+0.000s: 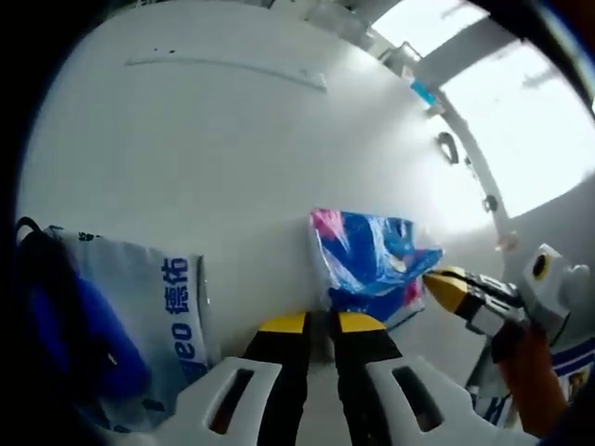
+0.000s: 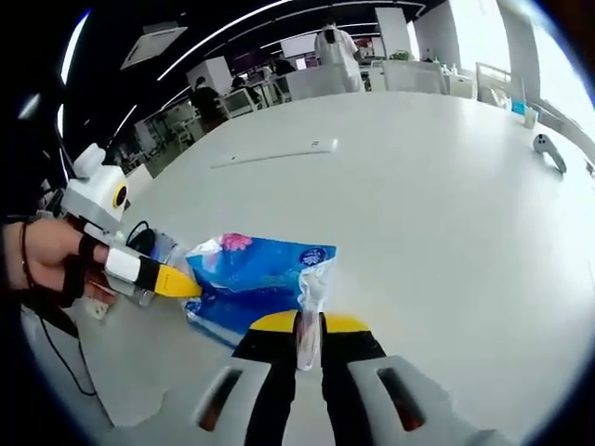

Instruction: Arrange the tabletop items into an orderly group along one side of the table until the central work area is clear of visible clutter.

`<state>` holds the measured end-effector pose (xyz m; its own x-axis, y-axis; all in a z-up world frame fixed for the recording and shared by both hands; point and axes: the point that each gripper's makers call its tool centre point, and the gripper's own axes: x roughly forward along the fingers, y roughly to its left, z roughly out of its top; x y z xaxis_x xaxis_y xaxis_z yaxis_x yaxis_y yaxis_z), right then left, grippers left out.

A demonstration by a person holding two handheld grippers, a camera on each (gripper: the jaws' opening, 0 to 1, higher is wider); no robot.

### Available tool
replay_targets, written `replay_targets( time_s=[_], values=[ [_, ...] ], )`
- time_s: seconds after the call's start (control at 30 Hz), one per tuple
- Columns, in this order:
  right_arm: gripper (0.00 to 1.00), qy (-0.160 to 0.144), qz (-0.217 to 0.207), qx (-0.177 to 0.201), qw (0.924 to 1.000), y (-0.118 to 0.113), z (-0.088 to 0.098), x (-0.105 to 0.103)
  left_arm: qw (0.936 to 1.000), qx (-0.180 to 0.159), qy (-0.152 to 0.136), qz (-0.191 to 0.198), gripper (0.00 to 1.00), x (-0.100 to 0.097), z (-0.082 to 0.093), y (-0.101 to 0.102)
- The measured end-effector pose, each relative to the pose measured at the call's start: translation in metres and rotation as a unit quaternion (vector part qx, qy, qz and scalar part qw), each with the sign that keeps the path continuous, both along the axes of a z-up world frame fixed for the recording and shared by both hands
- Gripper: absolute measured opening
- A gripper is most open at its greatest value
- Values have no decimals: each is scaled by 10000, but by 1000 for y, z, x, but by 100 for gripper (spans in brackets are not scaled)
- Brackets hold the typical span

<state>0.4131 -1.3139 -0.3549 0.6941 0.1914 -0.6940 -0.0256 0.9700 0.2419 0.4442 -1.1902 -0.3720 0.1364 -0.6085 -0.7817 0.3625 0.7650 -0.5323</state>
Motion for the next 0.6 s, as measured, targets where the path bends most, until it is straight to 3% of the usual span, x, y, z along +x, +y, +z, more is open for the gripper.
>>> replay_targets(
  time_s=[0.6],
  values=[
    [7, -24, 17, 4, 10000, 1, 3, 0, 9998, 26, -161, -69, 17, -1, 5, 0]
  ],
)
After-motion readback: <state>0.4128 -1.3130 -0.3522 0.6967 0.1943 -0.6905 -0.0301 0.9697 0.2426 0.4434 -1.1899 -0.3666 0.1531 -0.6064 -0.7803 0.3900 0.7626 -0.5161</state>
